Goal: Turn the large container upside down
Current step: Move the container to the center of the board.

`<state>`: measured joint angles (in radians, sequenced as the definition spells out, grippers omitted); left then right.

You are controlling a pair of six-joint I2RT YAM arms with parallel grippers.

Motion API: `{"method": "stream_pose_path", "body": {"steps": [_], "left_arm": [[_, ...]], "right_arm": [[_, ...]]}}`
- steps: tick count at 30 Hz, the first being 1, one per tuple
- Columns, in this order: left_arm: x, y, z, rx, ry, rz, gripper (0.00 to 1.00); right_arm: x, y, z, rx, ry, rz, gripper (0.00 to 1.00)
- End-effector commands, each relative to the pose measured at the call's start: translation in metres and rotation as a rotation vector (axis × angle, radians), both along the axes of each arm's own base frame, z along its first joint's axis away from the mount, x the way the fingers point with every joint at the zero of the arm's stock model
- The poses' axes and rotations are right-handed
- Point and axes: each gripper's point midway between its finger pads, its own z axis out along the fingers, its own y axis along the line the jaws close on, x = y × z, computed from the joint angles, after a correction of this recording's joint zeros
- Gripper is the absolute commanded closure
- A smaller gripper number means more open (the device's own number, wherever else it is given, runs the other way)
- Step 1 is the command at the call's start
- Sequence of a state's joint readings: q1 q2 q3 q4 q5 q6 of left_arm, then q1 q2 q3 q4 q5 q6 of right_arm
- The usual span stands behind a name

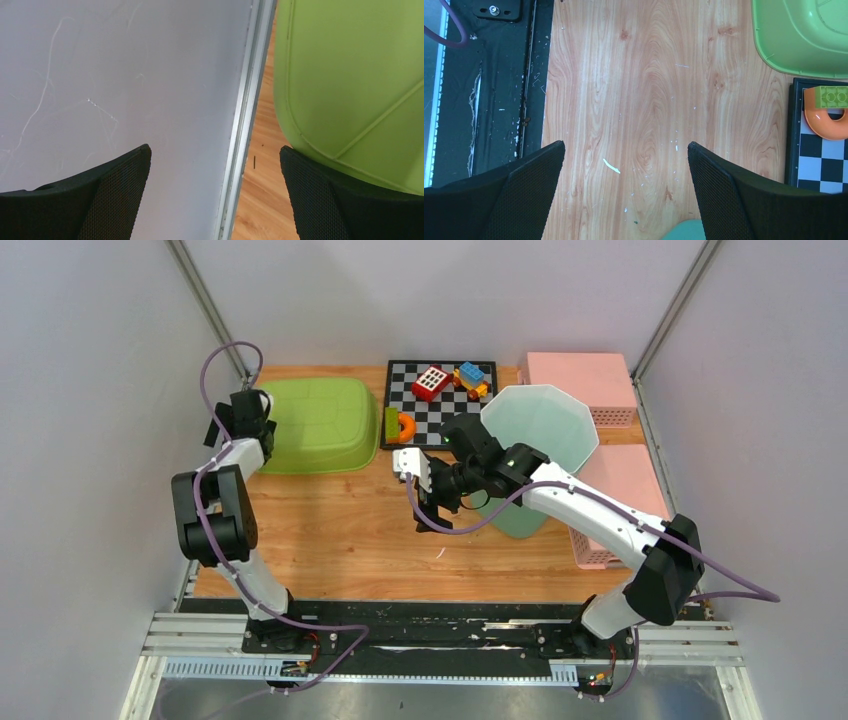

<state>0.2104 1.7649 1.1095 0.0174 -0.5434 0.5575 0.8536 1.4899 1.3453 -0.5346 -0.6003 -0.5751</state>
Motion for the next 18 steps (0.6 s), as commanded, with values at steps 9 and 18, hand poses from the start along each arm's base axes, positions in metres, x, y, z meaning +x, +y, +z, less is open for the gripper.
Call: {"method": "stream_pose_path", "body": {"steps": [9,18], "left_arm": [[-0.009,-0.077,-0.010,-0.102,0.000,-0.193,0.00],[0.014,-0.097,-0.015,-0.084,-0.002,-0.199,0.00]], "right_arm": [[-0.008,0.001,-0.003,-0.010,-0.028,0.044,0.05],[-0.008,-0.001,-0.004,-0.018,-0.033,0.042,0.05]]}}
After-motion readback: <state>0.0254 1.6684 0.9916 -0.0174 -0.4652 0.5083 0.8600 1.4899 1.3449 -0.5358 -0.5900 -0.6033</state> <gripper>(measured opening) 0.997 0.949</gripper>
